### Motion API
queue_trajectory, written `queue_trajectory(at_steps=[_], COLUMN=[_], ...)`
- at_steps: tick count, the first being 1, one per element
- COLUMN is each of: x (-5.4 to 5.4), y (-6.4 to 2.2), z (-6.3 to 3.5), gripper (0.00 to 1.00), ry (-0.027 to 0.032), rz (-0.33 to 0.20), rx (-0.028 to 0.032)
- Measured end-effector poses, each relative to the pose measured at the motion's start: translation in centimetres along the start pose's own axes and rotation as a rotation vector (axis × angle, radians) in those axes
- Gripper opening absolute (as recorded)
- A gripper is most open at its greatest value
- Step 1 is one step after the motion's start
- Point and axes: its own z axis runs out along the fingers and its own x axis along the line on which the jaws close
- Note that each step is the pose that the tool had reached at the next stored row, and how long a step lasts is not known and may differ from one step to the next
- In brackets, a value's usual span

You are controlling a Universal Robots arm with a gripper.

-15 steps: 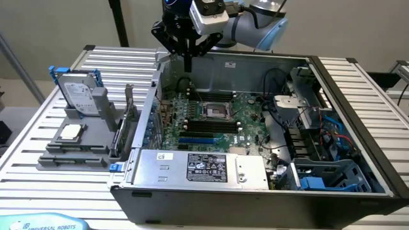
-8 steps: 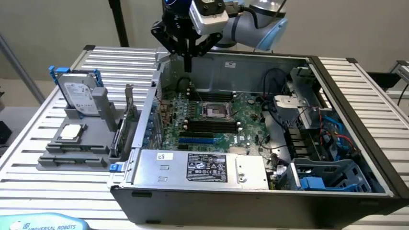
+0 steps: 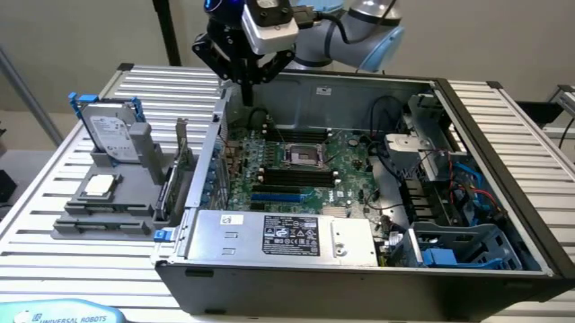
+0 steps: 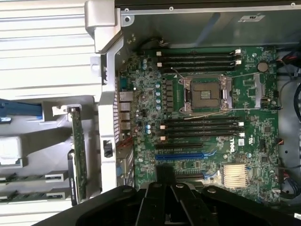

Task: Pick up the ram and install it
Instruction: 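Reach for the ram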

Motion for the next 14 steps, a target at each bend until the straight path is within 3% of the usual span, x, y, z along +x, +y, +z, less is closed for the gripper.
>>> queue_trajectory(at_steps=[14], x=[5.2], y=[-3.53], z=[-0.18], gripper=[0.11], ry=[0.0], rz=[0.0], rx=[0.0])
